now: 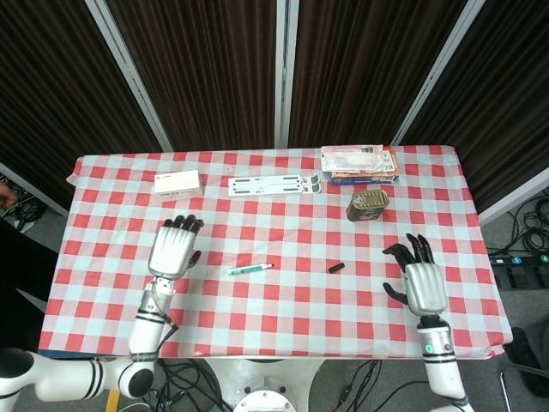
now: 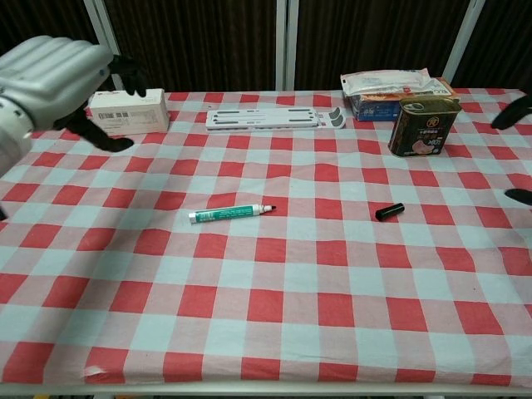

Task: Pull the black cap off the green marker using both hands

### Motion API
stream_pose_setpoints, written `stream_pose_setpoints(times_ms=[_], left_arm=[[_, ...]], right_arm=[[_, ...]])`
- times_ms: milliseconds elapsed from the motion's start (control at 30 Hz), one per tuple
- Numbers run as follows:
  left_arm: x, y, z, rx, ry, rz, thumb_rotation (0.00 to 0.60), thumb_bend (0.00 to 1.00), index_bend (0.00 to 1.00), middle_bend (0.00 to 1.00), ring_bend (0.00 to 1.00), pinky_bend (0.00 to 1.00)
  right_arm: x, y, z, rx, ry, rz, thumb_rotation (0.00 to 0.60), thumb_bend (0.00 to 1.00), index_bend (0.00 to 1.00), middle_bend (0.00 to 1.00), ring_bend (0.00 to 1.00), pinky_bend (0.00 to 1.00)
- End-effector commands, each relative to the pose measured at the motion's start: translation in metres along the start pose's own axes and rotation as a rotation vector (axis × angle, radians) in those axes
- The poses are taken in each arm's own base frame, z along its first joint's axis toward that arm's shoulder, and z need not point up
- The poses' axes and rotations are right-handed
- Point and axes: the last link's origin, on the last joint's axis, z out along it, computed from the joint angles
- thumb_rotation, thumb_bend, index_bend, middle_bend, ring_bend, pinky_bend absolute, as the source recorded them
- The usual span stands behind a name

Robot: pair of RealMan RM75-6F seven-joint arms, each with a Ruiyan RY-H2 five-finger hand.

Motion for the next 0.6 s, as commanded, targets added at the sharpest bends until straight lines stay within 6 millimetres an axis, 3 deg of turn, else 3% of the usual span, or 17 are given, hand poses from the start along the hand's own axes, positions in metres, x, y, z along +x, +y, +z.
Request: stream_pose_setpoints(times_ms=[33, 167, 267, 600], left_arm=[[-0.013, -0.045, -0.053, 0.036, 0.012, -0.051, 0.6, 0.16, 0.28, 0.19, 0.13, 0.22], [-0.027, -0.075, -0.097, 0.107, 0.012, -0.107, 0.6, 0.16, 0.26, 0.19, 0.12, 0.21], [-0.031, -0.086, -0.12, 0.144, -0.003, -0.138, 0.6, 0.16, 0.25, 0.19, 0.12, 0.21], [-0.031, -0.102, -0.156, 0.2, -0.015, -0.165, 0.6, 0.16, 0.25, 0.19, 0.12, 0.21]], right_arm=[[0.01, 0.024, -0.043, -0.032, -0.021, -0.02, 0.6, 0.0, 0.23, 0.26, 0.02, 0.03], [0.007, 0.036, -0.078, -0.076, -0.06, -0.056, 0.6, 0.0, 0.14, 0.18, 0.0, 0.0], [0.002, 0.037, -0.092, -0.098, -0.114, -0.073, 0.6, 0.0, 0.07, 0.13, 0.0, 0.0], [-0.009, 0.027, -0.111, -0.092, -0.132, -0.097, 0.6, 0.0, 0.04, 0.11, 0.0, 0.0]])
